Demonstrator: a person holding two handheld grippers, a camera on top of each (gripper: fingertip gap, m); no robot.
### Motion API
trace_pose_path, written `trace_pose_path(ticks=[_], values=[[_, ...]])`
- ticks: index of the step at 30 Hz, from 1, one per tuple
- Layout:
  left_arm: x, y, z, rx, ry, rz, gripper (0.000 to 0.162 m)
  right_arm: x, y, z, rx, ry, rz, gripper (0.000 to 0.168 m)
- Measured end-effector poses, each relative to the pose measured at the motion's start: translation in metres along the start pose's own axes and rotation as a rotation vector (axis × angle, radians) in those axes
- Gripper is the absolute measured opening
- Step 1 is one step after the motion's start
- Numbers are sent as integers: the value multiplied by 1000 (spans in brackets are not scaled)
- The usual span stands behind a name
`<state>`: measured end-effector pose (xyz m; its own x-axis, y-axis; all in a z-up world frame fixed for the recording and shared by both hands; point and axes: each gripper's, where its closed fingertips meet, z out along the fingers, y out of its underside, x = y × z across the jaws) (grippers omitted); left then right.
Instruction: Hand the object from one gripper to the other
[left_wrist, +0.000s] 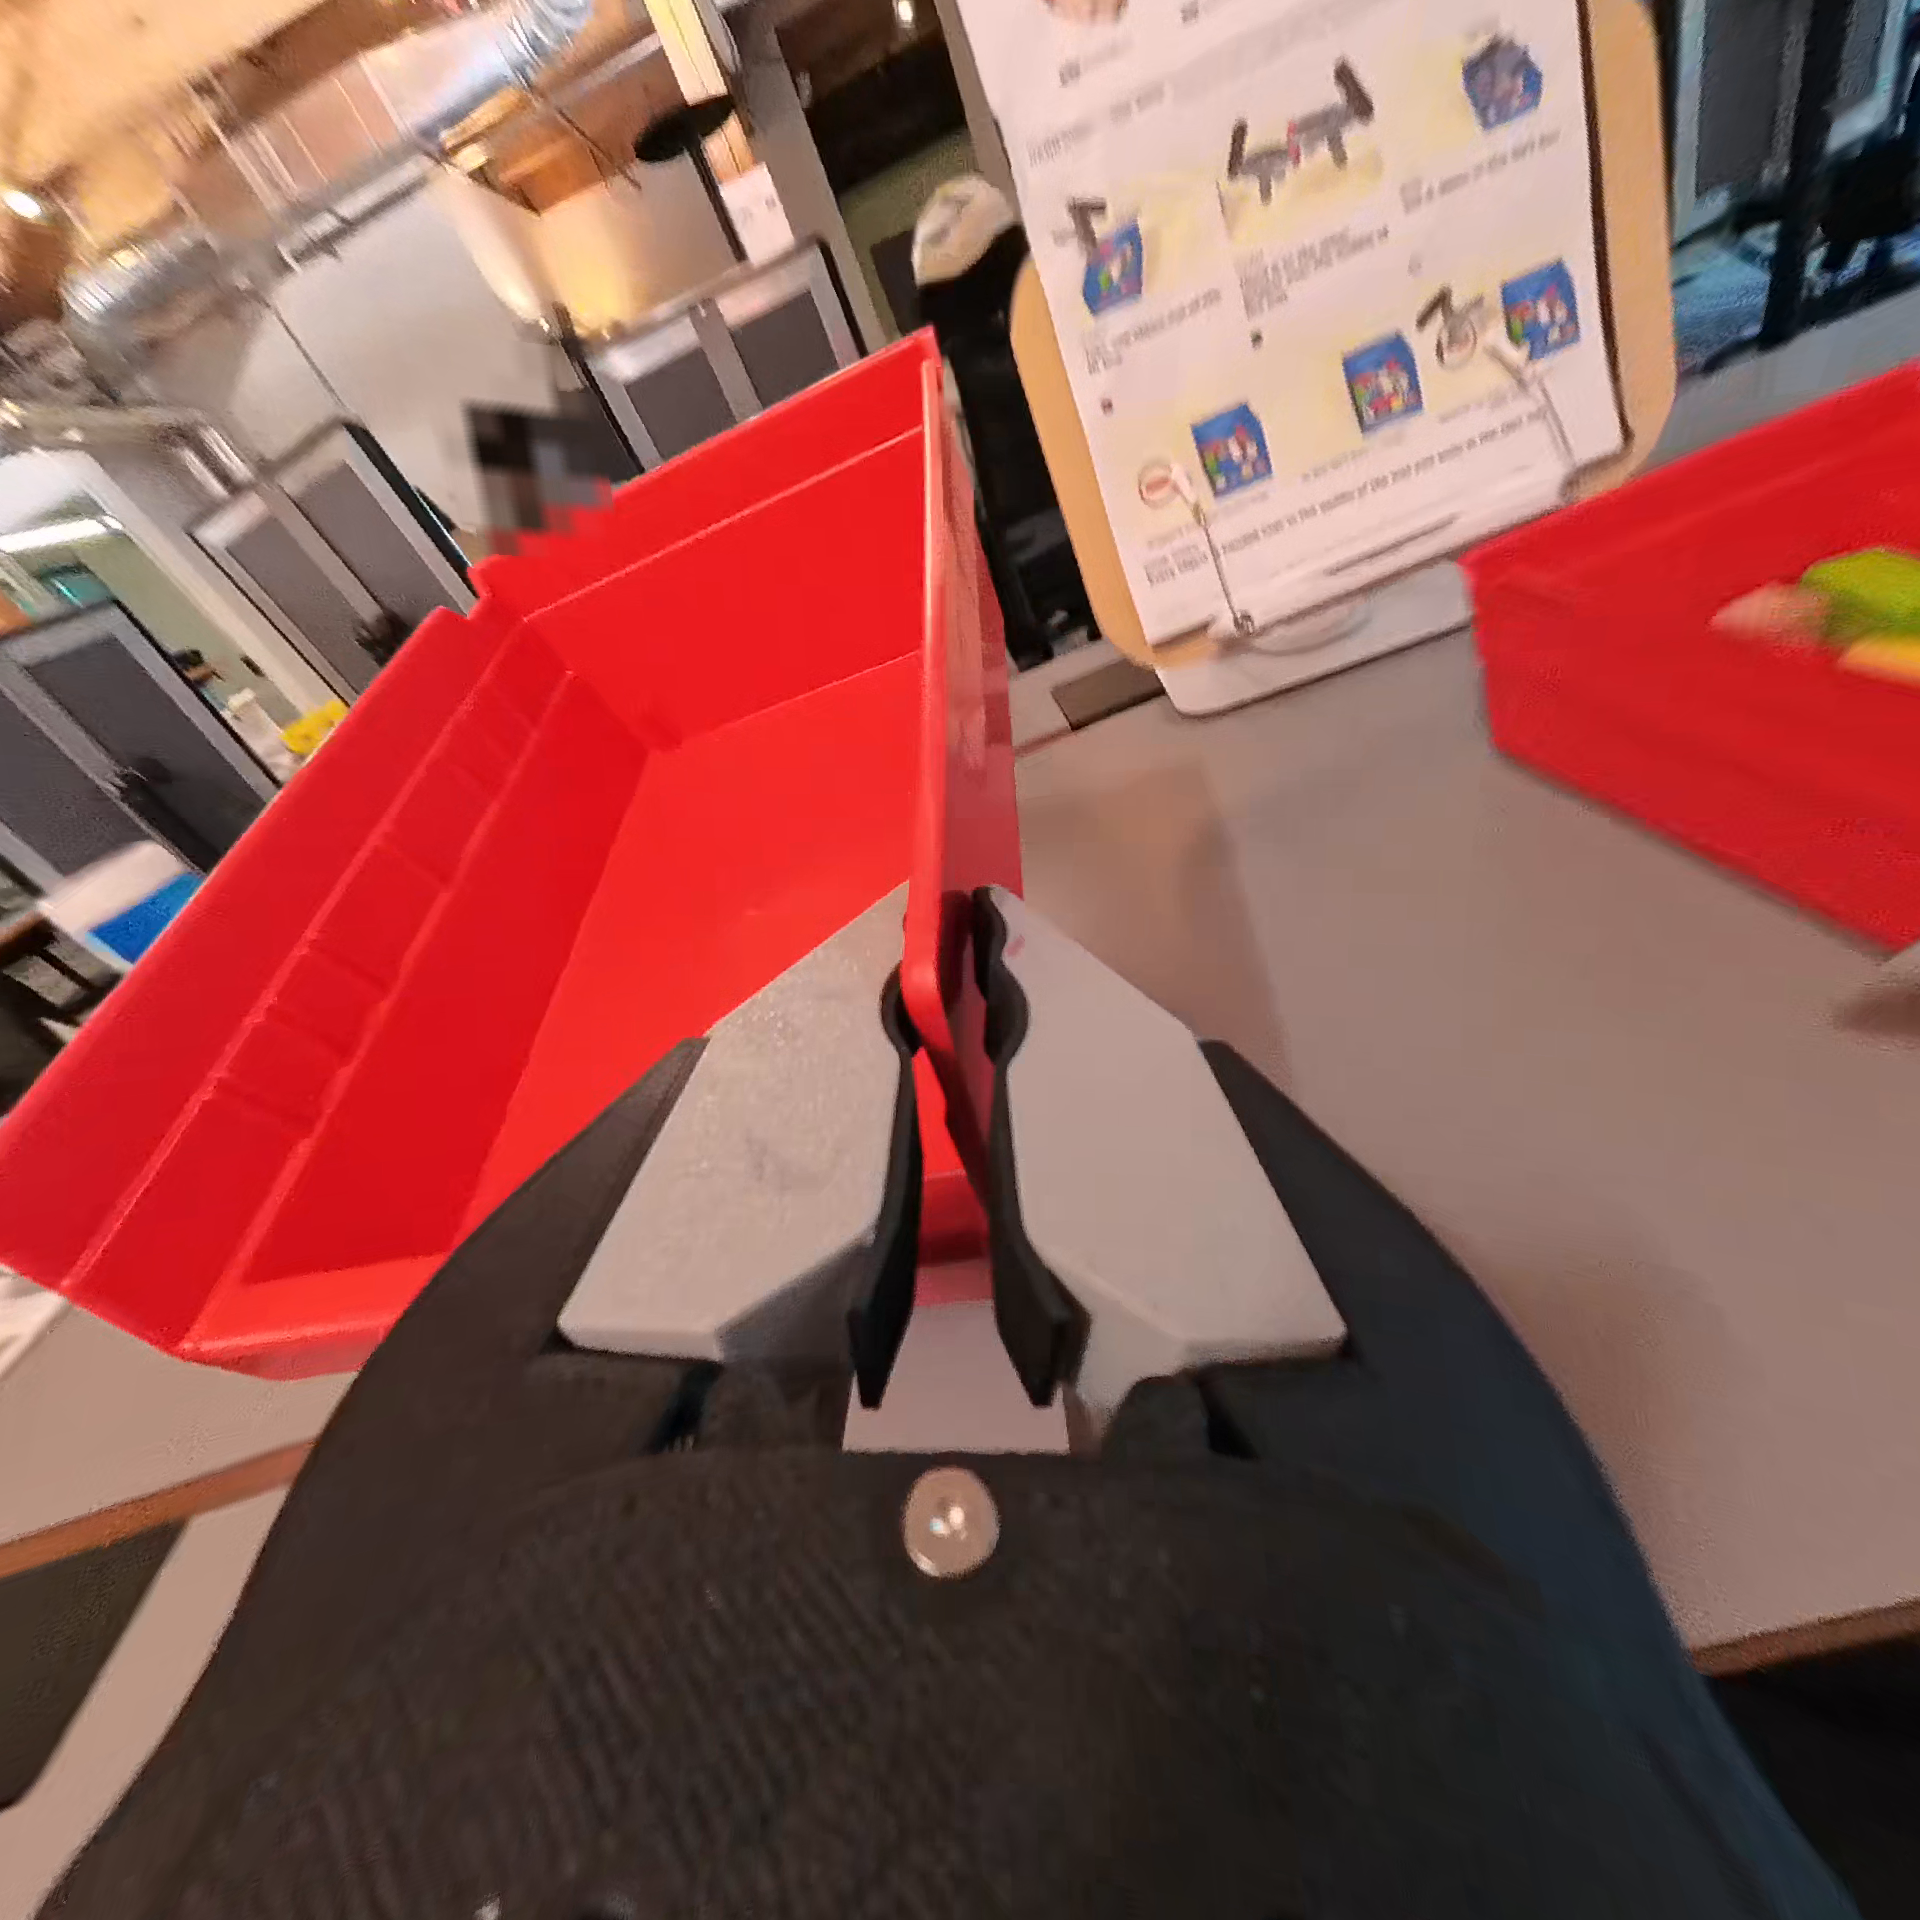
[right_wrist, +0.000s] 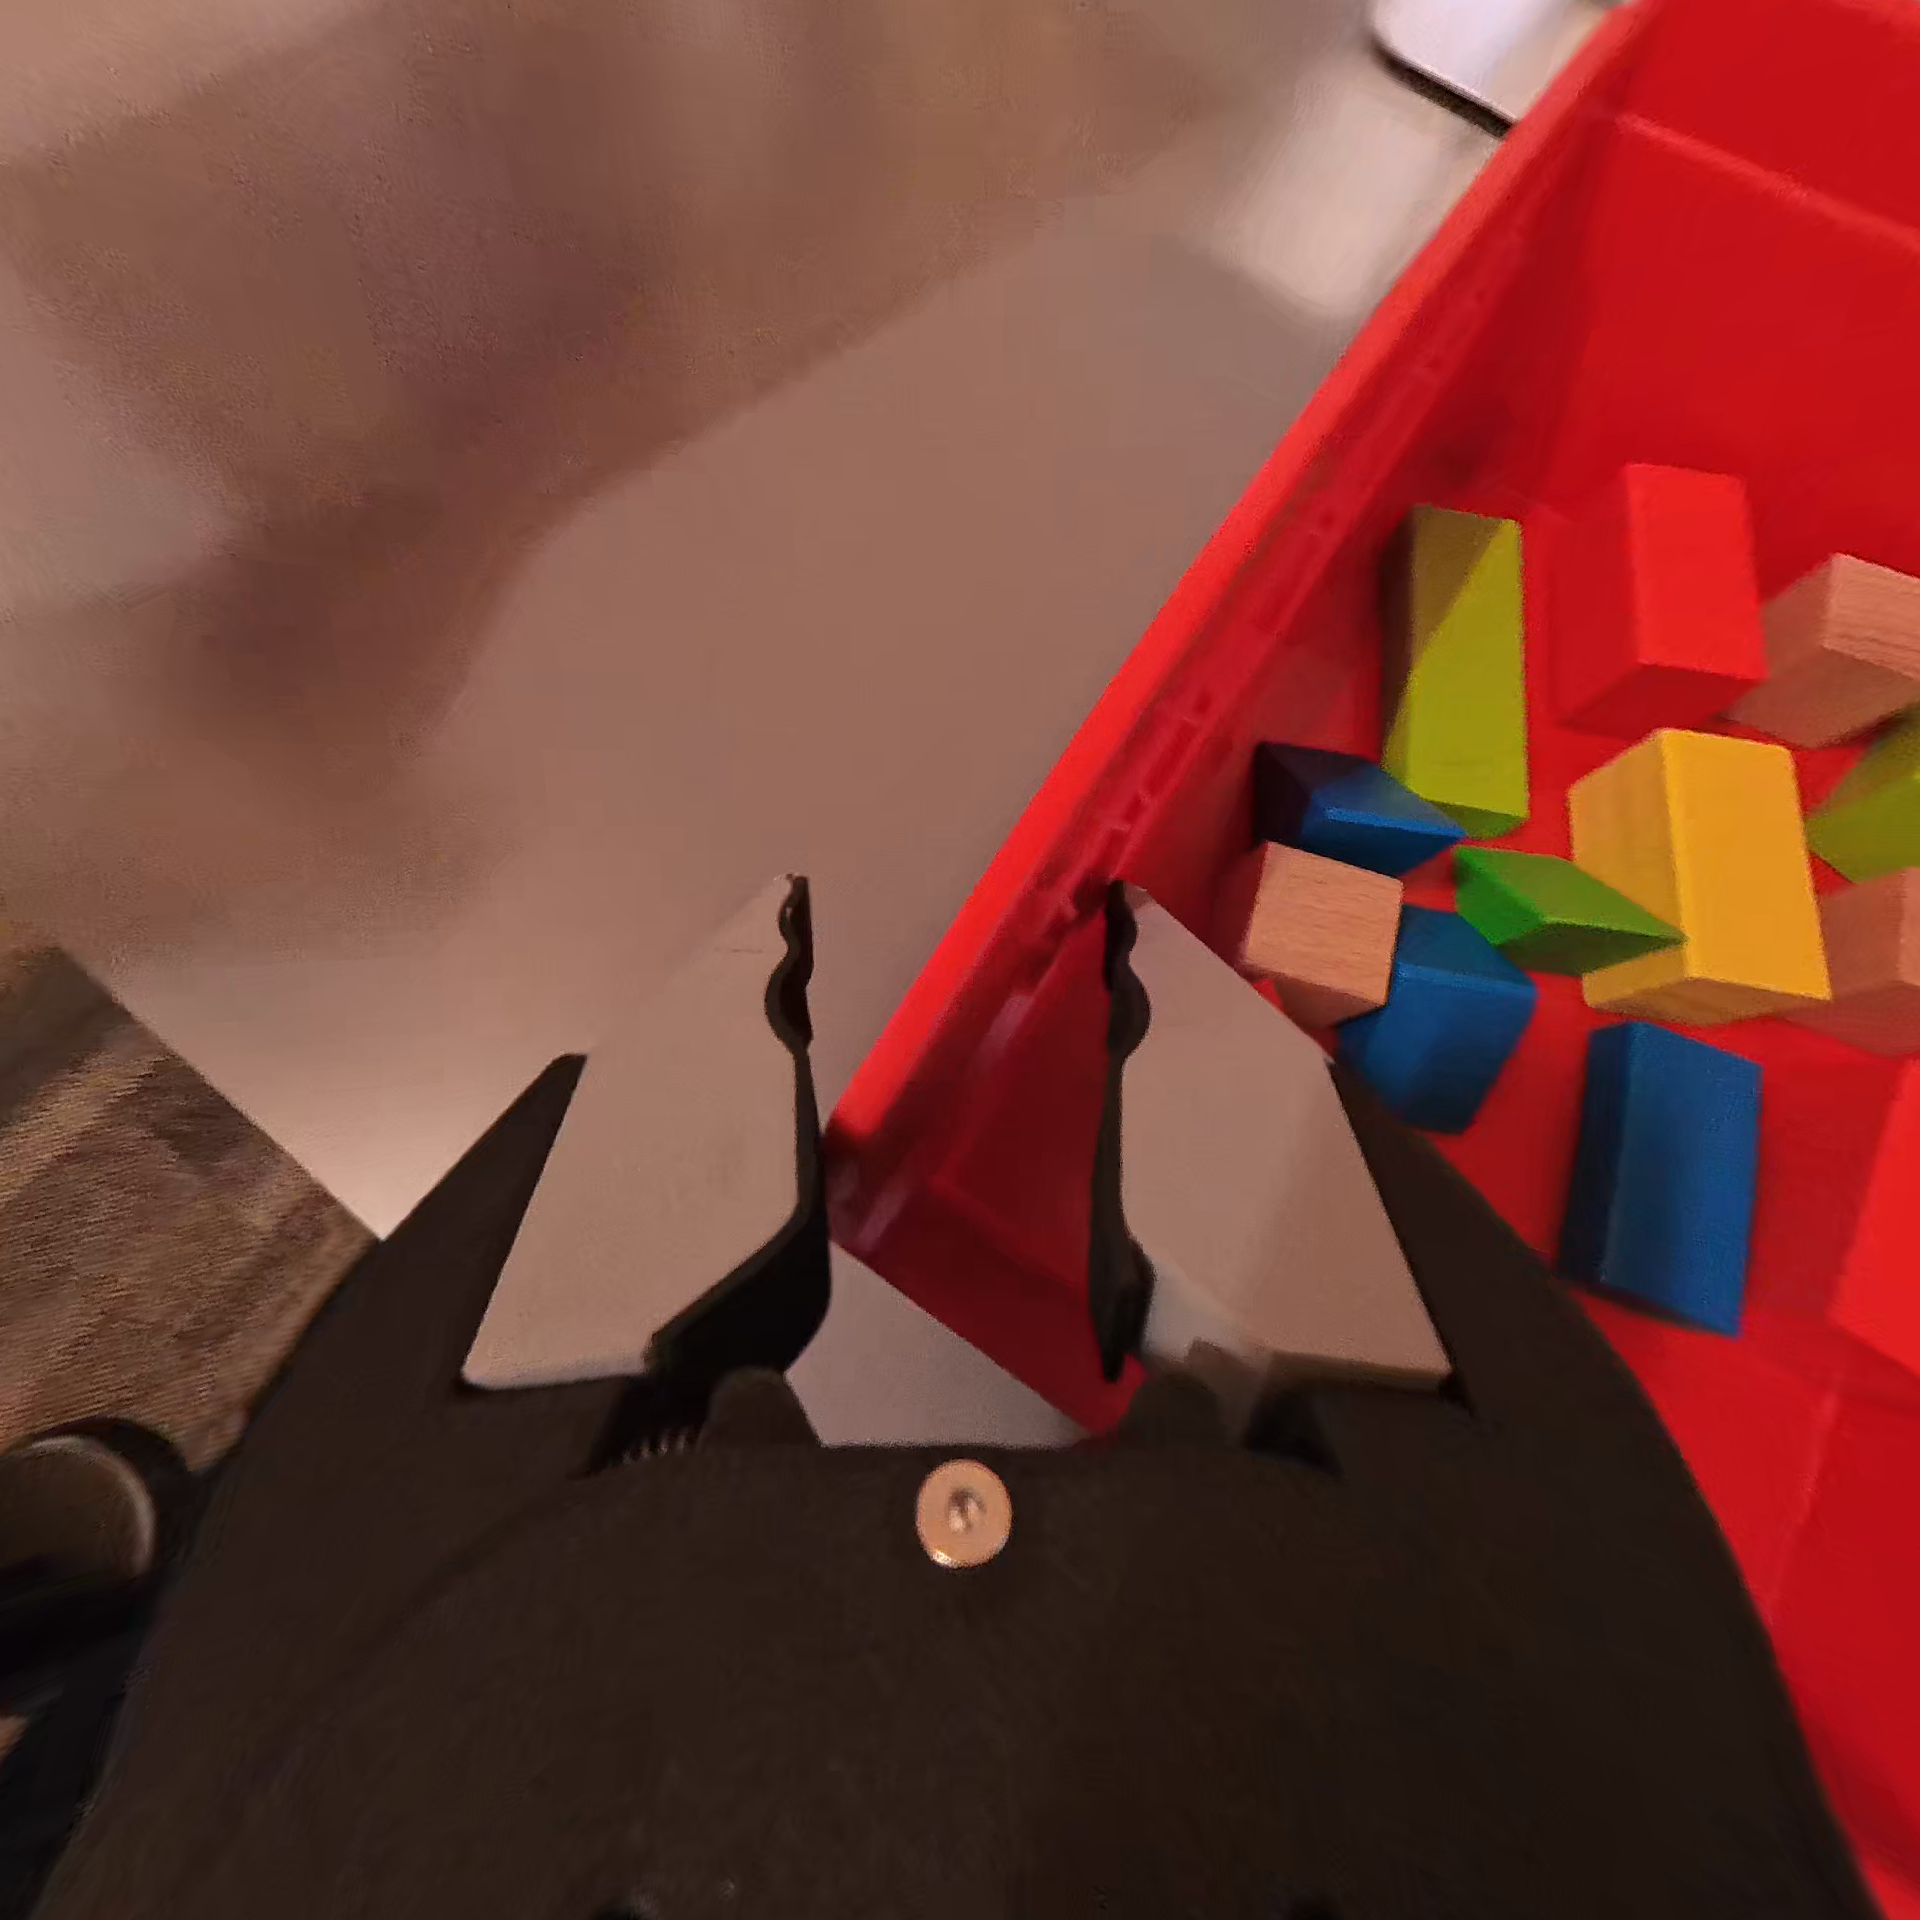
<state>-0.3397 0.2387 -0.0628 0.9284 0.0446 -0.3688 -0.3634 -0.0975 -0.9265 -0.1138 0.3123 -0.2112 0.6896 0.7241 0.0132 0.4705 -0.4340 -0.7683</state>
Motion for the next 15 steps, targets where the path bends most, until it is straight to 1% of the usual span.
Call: trace_pose_path(ticks=[1,3,4,5,6,8,10,12,13,15], values=[[-4,-14,-3,19,-11,3,3,-23,-12,13,8,-39,-4,59],[-12,-39,-6,52,-37,15,3,-74,-41,38,31,-135,11,66],[-15,-51,-7,66,-52,20,3,-100,-59,44,72,-202,28,62],[-19,-61,-8,78,-65,25,3,-124,-79,43,124,-260,38,54],[-21,-69,-9,87,-74,29,3,-142,-97,35,187,-285,25,57],[-22,-82,-14,101,-78,49,3,-162,-125,4,320,-276,-75,58],[-16,-93,-22,129,-66,63,3,-163,-134,-33,418,-256,-163,57],[-4,-104,-30,168,-38,56,3,-148,-130,-67,469,-266,-182,54],[6,-110,-35,188,-17,50,3,-135,-125,-82,485,-270,-177,54],[35,-121,-42,225,42,50,3,-93,-116,-105,508,-230,-141,54]])
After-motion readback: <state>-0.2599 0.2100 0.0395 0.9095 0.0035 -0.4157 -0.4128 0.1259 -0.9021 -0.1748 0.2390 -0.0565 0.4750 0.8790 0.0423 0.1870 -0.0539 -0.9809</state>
